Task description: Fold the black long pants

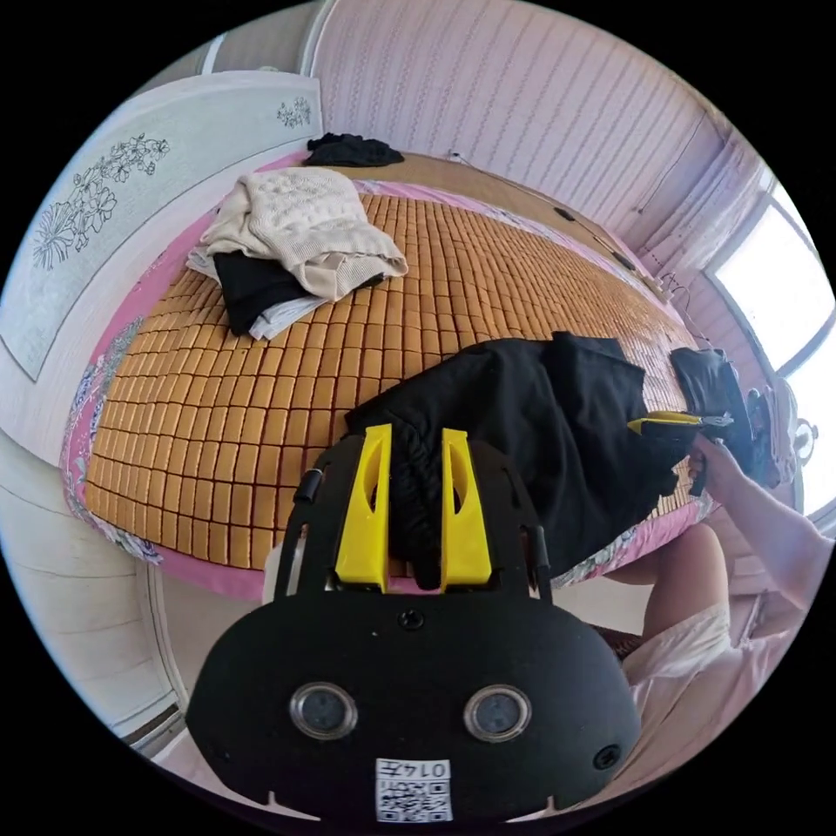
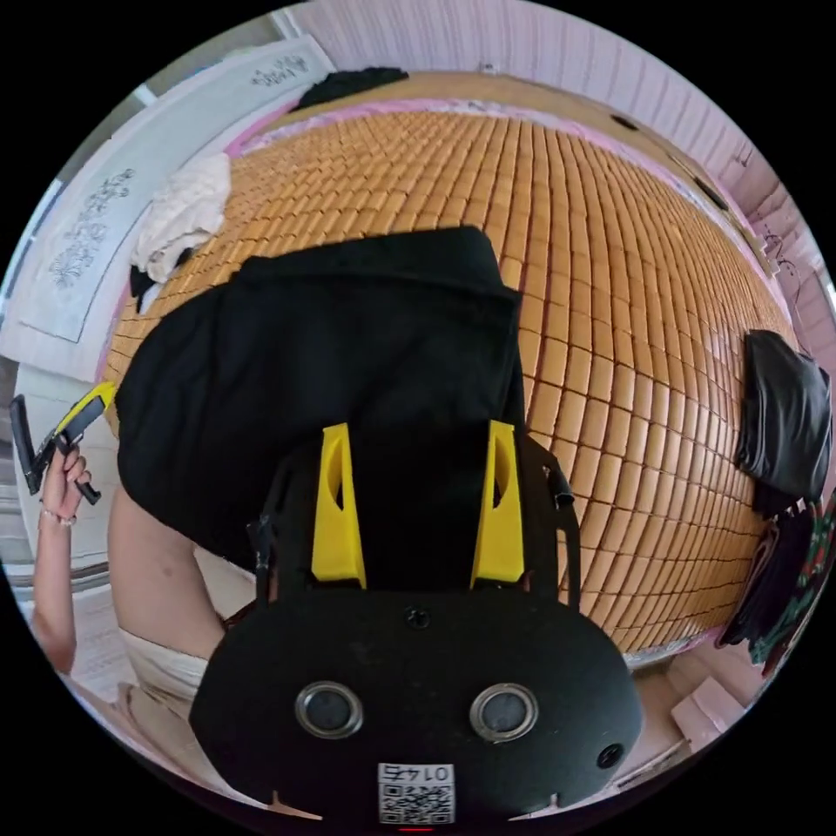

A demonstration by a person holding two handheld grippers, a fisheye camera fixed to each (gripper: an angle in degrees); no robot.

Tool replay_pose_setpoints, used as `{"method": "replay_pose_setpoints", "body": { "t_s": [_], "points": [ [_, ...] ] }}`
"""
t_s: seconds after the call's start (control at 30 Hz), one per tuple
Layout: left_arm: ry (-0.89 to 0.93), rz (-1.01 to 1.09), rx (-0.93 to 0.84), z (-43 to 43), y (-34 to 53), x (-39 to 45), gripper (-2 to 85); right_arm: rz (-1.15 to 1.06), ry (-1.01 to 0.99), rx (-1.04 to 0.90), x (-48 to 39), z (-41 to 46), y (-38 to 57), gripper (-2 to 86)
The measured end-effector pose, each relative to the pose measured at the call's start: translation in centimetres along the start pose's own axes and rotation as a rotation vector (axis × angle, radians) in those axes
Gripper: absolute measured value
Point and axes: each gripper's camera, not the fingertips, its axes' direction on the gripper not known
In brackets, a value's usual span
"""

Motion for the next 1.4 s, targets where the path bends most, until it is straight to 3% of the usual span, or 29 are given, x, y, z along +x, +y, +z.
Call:
{"method": "replay_pose_setpoints", "body": {
  "t_s": [0.03,0.17,0.3,0.47,0.73,0.83,0.93,1.07,1.2,1.3,1.4],
  "points": [
    [-0.021,0.020,-0.067,1.6,-0.3,0.6,10.9,-0.044,-0.009,-0.008,-0.4,-0.3,0.2,18.3],
    [-0.165,0.088,-0.053,2.1,-0.1,2.6,10.1,-0.188,0.033,-0.049,-1.2,-1.9,1.3,5.3],
    [-0.161,0.108,-0.046,-0.2,-0.7,2.5,4.2,-0.189,-0.103,0.044,2.6,-7.6,3.4,3.2],
    [-0.087,0.074,0.115,-6.7,-1.5,1.0,1.9,-0.099,-0.156,0.287,9.7,-17.5,8.0,1.3],
    [-0.078,0.069,0.467,-19.3,-1.6,-2.1,1.1,0.145,0.080,0.679,24.3,-31.6,19.8,0.6],
    [-0.053,0.040,0.622,-23.9,1.1,-4.2,1.6,0.266,0.206,0.753,28.8,-32.4,25.7,0.6],
    [-0.064,0.004,0.718,-26.1,6.7,-6.7,2.7,0.391,0.178,0.797,32.5,-29.9,32.9,0.6],
    [-0.101,-0.061,0.613,-23.0,13.5,-9.5,3.7,0.594,0.057,0.720,36.0,-22.8,41.3,0.6],
    [-0.143,-0.173,0.244,-14.1,18.8,-12.1,4.0,0.816,-0.196,0.476,38.2,-13.1,48.5,0.0],
    [-0.102,-0.269,0.153,-11.2,20.8,-13.5,4.0,0.809,-0.221,0.394,37.4,-10.4,49.7,0.0],
    [-0.101,-0.295,0.176,-11.6,21.0,-14.0,4.0,0.704,-0.191,0.340,36.4,-9.7,48.3,0.6]
  ]
}}
